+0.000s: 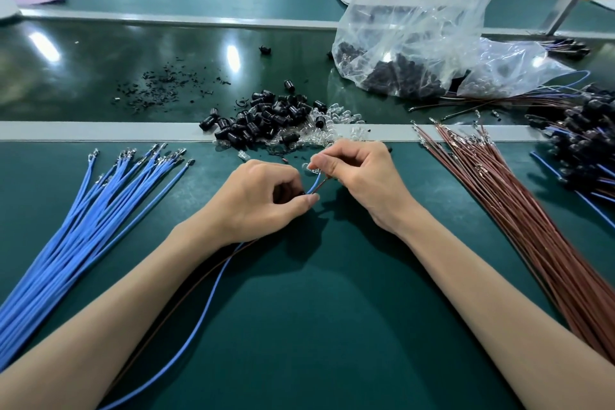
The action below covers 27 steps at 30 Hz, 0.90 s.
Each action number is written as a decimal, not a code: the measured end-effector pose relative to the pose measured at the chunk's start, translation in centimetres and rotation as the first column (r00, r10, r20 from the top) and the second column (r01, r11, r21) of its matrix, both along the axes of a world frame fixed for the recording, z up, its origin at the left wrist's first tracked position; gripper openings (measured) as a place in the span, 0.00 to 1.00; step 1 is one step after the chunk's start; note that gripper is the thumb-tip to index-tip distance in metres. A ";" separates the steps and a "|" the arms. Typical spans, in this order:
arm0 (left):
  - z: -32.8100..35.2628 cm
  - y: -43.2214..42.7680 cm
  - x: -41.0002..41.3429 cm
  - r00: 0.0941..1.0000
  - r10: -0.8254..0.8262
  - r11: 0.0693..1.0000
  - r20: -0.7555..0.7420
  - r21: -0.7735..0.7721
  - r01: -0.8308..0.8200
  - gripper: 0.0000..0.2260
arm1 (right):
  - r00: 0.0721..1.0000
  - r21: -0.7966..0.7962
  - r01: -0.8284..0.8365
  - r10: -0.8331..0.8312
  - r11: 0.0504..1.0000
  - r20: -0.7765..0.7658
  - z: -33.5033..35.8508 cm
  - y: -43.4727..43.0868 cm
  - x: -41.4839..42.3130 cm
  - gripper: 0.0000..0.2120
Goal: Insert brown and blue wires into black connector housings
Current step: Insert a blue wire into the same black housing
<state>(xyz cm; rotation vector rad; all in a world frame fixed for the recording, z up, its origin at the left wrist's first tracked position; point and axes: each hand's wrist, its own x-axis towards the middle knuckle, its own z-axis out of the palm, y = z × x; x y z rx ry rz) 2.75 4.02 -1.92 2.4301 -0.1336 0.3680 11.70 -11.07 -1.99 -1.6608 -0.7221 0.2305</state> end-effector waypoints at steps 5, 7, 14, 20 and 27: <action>0.2 -0.1 0.0 1.000 0.016 0.998 -0.012 -0.061 -0.017 0.14 | 0.989 -0.133 0.079 -0.060 0.988 0.138 0.1 0.2 -0.2 0.02; 0.1 -0.1 -0.1 1.000 0.025 0.999 0.012 -0.041 -0.024 0.14 | 0.950 -0.262 0.125 -0.039 0.957 0.309 0.0 0.4 -0.4 0.09; 0.0 0.0 -0.4 0.998 0.033 0.996 0.048 0.076 -0.037 0.18 | 0.942 -0.345 0.135 -0.012 0.929 0.337 -0.1 0.8 -0.9 0.07; -0.1 0.4 -0.3 0.997 0.063 0.990 0.037 -0.132 -0.057 0.02 | 0.979 -0.111 0.170 -0.155 0.979 0.132 -0.2 0.5 -0.1 0.05; 0.0 0.4 0.0 0.997 0.070 0.893 -0.019 -0.445 -0.071 0.04 | 0.986 0.140 -0.014 0.036 0.990 -0.162 0.2 -0.3 0.3 0.05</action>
